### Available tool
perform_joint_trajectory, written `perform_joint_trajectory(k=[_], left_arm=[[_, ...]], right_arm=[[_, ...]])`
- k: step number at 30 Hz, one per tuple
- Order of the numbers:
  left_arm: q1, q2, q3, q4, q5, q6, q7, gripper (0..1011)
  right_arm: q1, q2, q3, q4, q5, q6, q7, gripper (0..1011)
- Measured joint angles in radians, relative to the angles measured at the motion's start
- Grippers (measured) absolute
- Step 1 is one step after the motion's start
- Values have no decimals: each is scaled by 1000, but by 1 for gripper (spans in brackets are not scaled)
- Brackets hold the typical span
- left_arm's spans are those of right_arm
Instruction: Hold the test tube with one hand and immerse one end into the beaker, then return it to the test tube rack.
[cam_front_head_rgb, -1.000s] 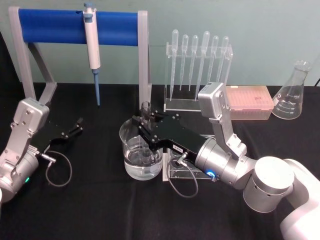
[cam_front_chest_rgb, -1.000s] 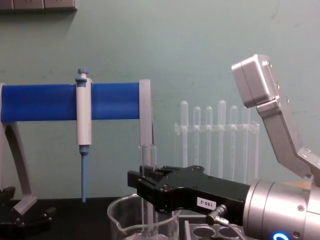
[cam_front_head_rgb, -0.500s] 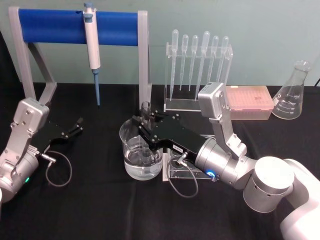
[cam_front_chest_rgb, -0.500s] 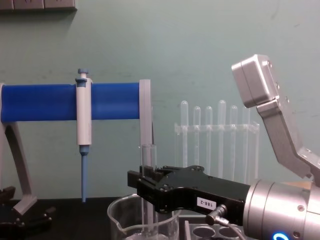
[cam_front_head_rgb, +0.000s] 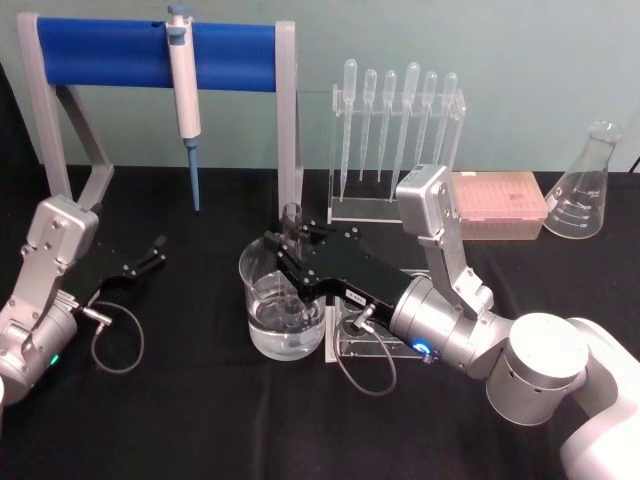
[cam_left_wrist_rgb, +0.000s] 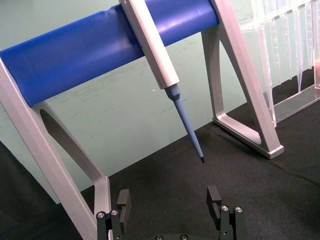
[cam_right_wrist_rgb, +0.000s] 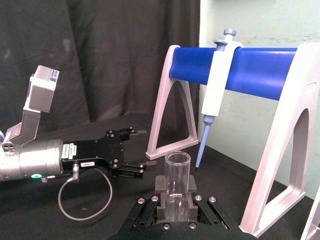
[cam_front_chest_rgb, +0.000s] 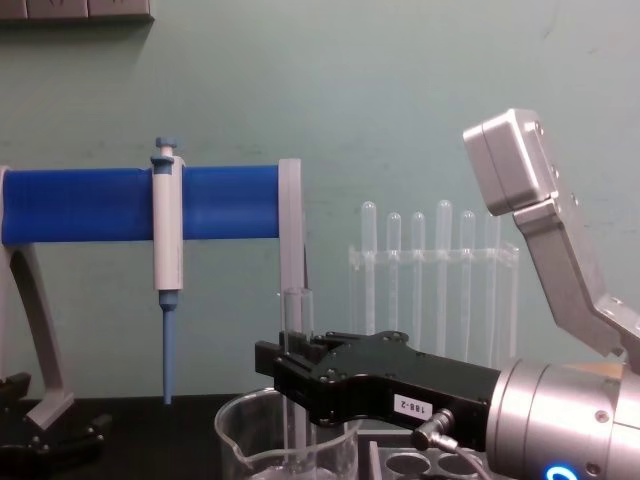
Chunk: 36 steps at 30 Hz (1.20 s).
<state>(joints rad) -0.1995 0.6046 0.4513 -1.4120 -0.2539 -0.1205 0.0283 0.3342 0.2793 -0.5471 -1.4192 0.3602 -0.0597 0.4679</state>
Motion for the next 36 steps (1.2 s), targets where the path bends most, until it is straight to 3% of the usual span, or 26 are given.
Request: perform_joint_trajectory(k=[36], left_arm=[[0,0,0,0,0,0,0,1000]], right_arm=[[0,0,0,0,0,0,0,224]])
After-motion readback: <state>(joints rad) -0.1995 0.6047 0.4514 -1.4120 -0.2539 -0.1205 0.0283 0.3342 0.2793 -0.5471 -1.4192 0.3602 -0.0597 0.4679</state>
